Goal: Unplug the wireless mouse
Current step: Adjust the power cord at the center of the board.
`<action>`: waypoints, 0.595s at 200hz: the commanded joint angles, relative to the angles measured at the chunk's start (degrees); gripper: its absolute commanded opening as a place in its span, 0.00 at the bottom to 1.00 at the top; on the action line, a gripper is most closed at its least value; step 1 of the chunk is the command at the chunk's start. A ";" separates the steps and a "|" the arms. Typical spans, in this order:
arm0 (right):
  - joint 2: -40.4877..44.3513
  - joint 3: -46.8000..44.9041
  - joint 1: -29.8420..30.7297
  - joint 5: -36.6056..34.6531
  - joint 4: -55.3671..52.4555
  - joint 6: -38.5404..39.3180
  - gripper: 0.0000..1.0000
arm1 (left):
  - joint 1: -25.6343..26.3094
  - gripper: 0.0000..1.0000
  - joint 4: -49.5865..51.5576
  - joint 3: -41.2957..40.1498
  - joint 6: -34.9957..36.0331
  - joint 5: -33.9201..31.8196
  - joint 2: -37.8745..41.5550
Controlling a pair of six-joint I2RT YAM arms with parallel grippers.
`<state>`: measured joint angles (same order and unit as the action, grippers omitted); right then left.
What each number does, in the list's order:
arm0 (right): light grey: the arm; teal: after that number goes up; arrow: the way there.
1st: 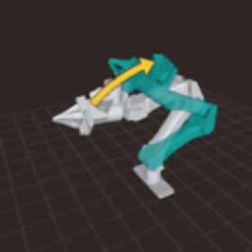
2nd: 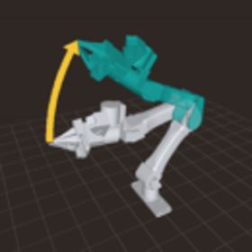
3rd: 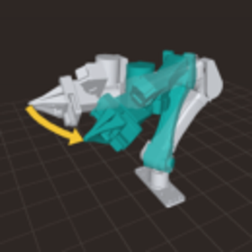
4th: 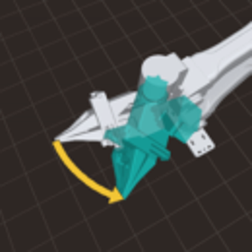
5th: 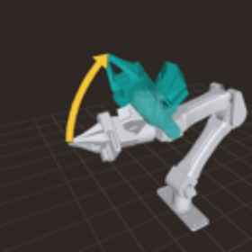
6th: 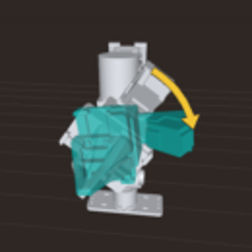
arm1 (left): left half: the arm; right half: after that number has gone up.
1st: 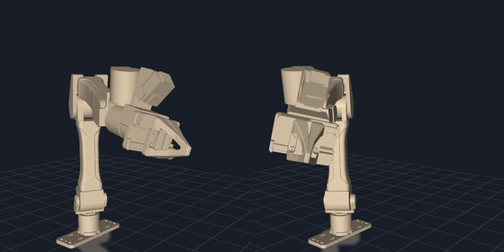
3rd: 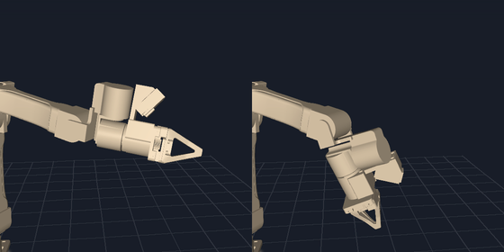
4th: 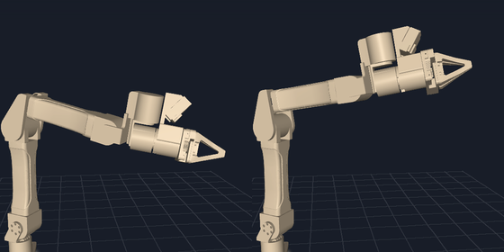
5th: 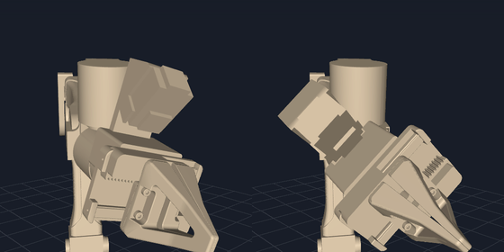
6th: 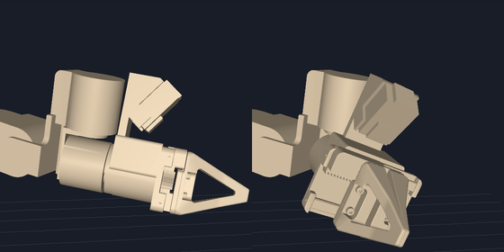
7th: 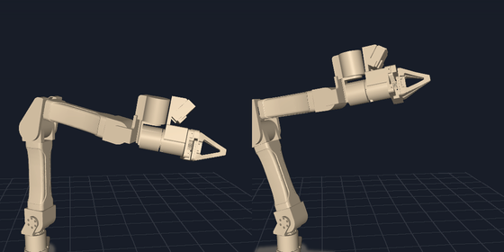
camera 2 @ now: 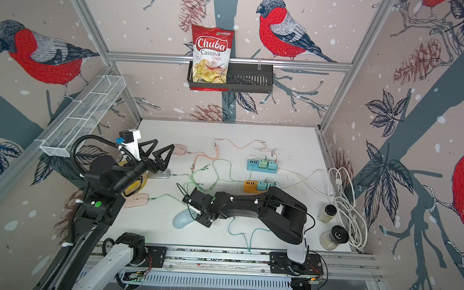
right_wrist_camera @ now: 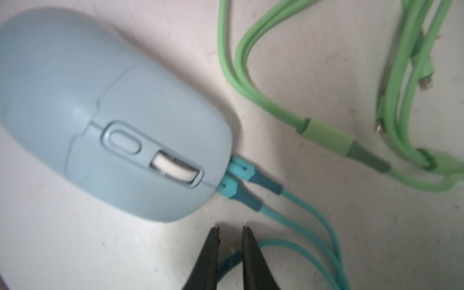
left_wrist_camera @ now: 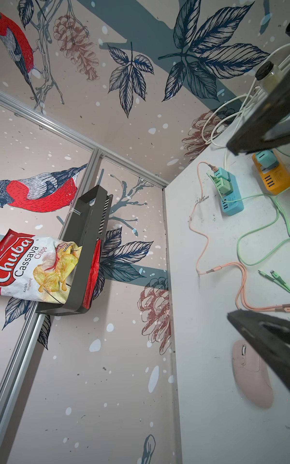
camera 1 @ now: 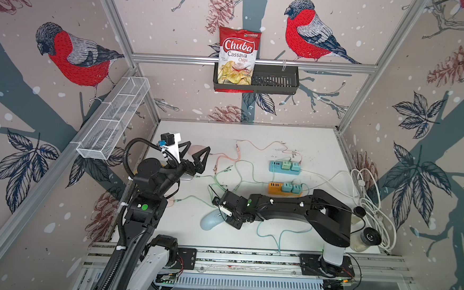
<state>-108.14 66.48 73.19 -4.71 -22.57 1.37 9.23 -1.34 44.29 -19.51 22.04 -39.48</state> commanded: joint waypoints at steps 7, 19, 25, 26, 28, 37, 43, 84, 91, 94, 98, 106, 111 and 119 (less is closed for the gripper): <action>1.17 -0.05 0.55 -1.14 -3.65 -1.99 0.23 | 0.08 0.97 -2.00 -0.17 -0.86 0.69 -0.42; 1.18 0.44 0.29 -1.87 -3.75 -1.52 0.25 | 0.08 0.97 -2.34 -0.13 -1.31 1.05 -0.64; 1.09 0.81 0.14 -2.05 -3.79 -1.25 0.25 | 0.08 0.97 -2.41 -0.09 -1.39 1.15 -0.68; 1.05 0.91 0.13 -2.10 -3.80 -1.22 0.25 | 0.08 0.97 -2.38 -0.09 -1.36 1.16 -0.68; 1.03 1.10 0.05 -2.11 -3.91 -1.13 0.25 | 0.08 0.97 -2.33 -0.08 -1.40 1.20 -0.75; 0.85 1.82 -0.13 -2.11 -4.13 -0.73 0.25 | 0.08 0.97 -2.11 0.08 -1.36 1.22 -0.61; 0.82 2.23 -0.15 -2.06 -4.20 -0.46 0.25 | 0.08 0.97 -1.87 0.16 -1.20 1.13 -0.59; 0.09 5.30 -1.31 -0.82 -4.78 2.50 0.34 | 0.08 0.97 -0.37 0.00 0.15 0.41 0.00; -0.58 5.89 -1.83 -0.01 -5.10 3.13 0.34 | 0.08 0.97 -0.27 -0.08 0.36 0.29 -0.06; -0.85 6.10 -2.01 0.34 -5.24 3.45 0.34 | 0.08 0.97 -0.20 -0.08 0.45 0.29 -0.01; -1.13 6.22 -2.30 0.83 -5.30 3.74 0.34 | 0.08 0.97 -0.23 -0.08 0.50 0.32 0.01; -1.66 6.42 -2.99 1.67 -5.29 4.35 0.34 | 0.08 0.97 -0.17 -0.09 0.68 0.28 -0.03; -1.87 6.36 -3.45 2.20 -5.14 4.70 0.33 | 0.08 0.97 -0.15 -0.08 0.86 0.22 0.01; -2.22 6.32 -4.18 3.12 -4.96 5.17 0.33 | 0.08 0.97 -0.06 -0.08 1.20 0.04 0.01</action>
<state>-109.38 72.34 70.35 -4.67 -26.63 3.95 9.23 -0.56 44.23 -19.51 22.37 -39.55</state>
